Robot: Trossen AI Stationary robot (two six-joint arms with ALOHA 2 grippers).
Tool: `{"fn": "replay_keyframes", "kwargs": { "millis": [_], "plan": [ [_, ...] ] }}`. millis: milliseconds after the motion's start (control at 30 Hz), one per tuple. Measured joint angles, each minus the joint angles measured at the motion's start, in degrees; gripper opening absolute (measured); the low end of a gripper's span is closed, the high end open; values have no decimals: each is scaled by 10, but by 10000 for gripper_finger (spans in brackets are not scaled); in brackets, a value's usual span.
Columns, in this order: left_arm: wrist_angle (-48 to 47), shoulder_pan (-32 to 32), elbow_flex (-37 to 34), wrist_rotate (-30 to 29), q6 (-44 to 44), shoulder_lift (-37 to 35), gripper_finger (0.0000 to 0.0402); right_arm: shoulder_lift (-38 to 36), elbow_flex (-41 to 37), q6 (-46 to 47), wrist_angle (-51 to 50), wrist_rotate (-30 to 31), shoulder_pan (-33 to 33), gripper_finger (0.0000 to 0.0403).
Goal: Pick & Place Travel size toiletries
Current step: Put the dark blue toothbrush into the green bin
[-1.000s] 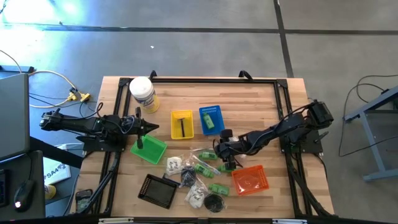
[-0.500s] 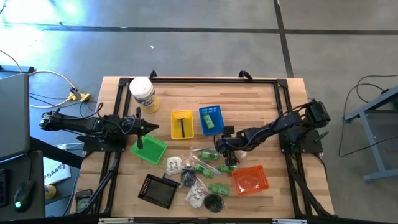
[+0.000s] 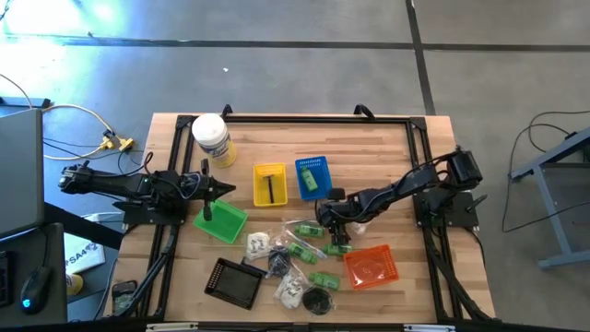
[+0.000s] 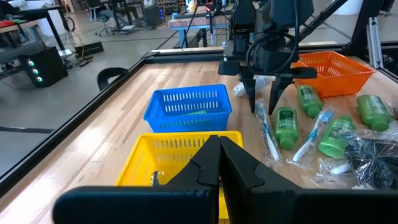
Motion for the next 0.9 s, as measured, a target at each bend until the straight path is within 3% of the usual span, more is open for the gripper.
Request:
{"fn": "replay_keyframes", "kwargs": {
  "millis": [267, 467, 633, 900],
  "plan": [
    [0, 0, 0, 0, 0, 0, 0, -27, -3, 15, -3, -6, 0, 59],
    [1, 0, 0, 0, -2, 0, 0, -40, -3, 15, 1, 0, 0, 61],
    [1, 0, 0, 0, -4, 0, 0, -43, 3, 15, -2, 18, 1, 92],
    [4, 0, 0, 17, -9, 2, 0, -67, 42, -32, -10, 43, 14, 58]
  ]
}}
